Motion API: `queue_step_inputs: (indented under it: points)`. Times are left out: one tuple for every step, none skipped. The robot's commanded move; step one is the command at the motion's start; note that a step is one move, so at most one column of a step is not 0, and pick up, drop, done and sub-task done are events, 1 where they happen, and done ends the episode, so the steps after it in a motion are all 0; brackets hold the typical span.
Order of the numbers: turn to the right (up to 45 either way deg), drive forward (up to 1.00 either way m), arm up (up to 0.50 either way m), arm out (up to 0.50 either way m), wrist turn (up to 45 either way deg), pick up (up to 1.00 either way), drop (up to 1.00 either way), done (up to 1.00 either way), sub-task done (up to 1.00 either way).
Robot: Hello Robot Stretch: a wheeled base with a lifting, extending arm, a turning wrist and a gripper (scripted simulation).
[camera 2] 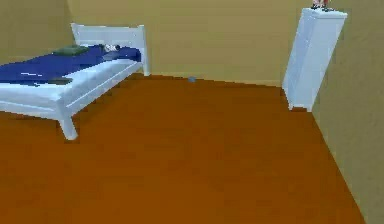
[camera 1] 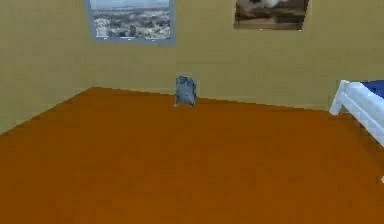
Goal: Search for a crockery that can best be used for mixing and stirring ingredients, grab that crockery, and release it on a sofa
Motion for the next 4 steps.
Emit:
queue_step_inputs:
  points:
    - [-45.0,0.0,0.0,0.0,0.0,0.0,0.0,0.0,0.0]
    - [-15.0,0.0,0.0,0.0,0.0,0.0,0.0,0.0,0.0]
    - [-3.0,0.0,0.0,0.0,0.0,0.0,0.0,0.0,0.0]
    - [0.0,1.0,0.0,0.0,0.0,0.0,0.0,0.0,0.0]
